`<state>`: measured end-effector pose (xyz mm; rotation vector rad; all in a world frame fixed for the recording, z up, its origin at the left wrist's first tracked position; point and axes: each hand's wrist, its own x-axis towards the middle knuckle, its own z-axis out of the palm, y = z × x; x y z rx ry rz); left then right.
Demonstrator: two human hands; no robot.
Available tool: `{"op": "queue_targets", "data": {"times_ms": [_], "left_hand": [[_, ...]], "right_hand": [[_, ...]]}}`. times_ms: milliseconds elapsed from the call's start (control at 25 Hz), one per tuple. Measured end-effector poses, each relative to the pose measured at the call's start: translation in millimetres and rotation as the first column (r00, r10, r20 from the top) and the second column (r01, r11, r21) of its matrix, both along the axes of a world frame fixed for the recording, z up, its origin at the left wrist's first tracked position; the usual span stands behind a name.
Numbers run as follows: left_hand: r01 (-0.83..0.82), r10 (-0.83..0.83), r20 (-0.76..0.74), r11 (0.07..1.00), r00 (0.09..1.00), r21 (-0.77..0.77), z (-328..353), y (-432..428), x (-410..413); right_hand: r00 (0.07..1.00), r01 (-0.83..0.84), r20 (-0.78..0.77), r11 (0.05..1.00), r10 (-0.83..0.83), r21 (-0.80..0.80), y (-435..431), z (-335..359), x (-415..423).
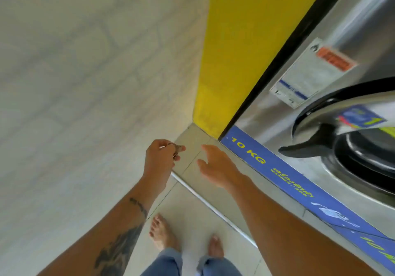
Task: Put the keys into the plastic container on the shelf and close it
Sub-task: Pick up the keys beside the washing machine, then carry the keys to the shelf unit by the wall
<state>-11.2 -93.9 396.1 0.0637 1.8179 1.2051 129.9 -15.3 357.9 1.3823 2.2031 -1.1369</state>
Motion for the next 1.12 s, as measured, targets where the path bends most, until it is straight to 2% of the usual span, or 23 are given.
{"op": "queue_targets", "data": {"times_ms": [160,280,400,600,680,800,1040,1120], "left_hand": [[-0.082,0.087,-0.052,0.992,0.995,0.095,102,-50,16],[-0.119,0.141,-0.129,0.979,0.982,0.163,154,-96,42],[-0.165,0.197,-0.204,0.973,0.959,0.162,192,-148,74],[-0.346,0.393,-0.369,0.919,0.842,0.189,231,-251,99],[-0.45,0.503,-0.372,0.865,0.781,0.224,245,-303,97],[-0.592,0.656,-0.295,0.754,0.694,0.283,262,-393,93],[-0.784,0.844,-0.234,0.535,0.483,0.315,291,-649,111],[-0.817,0.869,-0.234,0.491,0.435,0.303,298,-735,122]], "right_hand": [[0.988,-0.093,-0.118,0.991,0.103,0.092,-26,101,1],[0.954,-0.196,-0.198,0.969,0.223,0.147,-48,156,20],[0.929,-0.255,-0.237,0.956,0.283,0.143,-76,193,42],[0.874,-0.399,-0.241,0.907,0.421,0.138,-141,233,51],[0.835,-0.468,-0.245,0.87,0.492,0.155,-180,249,40],[0.761,-0.565,-0.266,0.806,0.592,0.177,-252,272,14],[0.536,-0.762,-0.324,0.612,0.78,0.212,-491,311,-40],[0.453,-0.807,-0.341,0.542,0.824,0.235,-576,321,-52]]}}
